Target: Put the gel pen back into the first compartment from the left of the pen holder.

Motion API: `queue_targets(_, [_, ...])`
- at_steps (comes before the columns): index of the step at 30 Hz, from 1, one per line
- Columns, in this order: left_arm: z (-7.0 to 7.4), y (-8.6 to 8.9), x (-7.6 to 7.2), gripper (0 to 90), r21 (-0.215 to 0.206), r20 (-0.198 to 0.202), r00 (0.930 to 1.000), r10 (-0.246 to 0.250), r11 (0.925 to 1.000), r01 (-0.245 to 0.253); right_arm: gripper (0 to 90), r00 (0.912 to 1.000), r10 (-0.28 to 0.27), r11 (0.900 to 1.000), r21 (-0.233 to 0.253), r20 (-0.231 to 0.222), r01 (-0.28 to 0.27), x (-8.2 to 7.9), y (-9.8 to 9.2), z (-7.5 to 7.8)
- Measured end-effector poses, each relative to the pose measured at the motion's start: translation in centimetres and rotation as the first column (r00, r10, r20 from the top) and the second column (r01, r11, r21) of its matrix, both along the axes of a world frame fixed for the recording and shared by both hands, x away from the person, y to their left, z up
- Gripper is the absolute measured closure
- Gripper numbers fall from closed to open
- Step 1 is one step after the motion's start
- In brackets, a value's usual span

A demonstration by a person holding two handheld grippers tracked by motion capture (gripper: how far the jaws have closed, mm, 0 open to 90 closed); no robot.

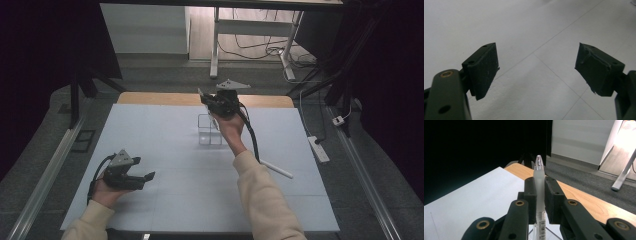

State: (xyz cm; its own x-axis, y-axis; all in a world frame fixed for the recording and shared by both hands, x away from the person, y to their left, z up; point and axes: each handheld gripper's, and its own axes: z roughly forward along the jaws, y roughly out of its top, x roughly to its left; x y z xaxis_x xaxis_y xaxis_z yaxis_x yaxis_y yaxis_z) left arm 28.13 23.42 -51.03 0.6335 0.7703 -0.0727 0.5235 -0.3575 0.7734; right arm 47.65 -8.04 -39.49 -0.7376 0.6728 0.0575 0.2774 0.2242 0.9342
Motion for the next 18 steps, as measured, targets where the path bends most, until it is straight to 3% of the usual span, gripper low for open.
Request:
queue_targets(11, [0.0, 0.1, 0.0, 18.9, -0.001, -0.001, 1.0, 0.001, 1.0, -0.001, 79.8, 1.0, 0.007, 1.0, 0.009, 0.005, -0.007, 0.9, 1.5, -0.8])
queue_targets(18, [0.0, 0.1, 0.0, 18.9, 0.001, 0.001, 1.0, -0.001, 1.0, 0.001, 79.8, 0.9996, -0.002, 0.999, 0.034, 0.027, 0.001, 1.3, 1.8, -0.3])
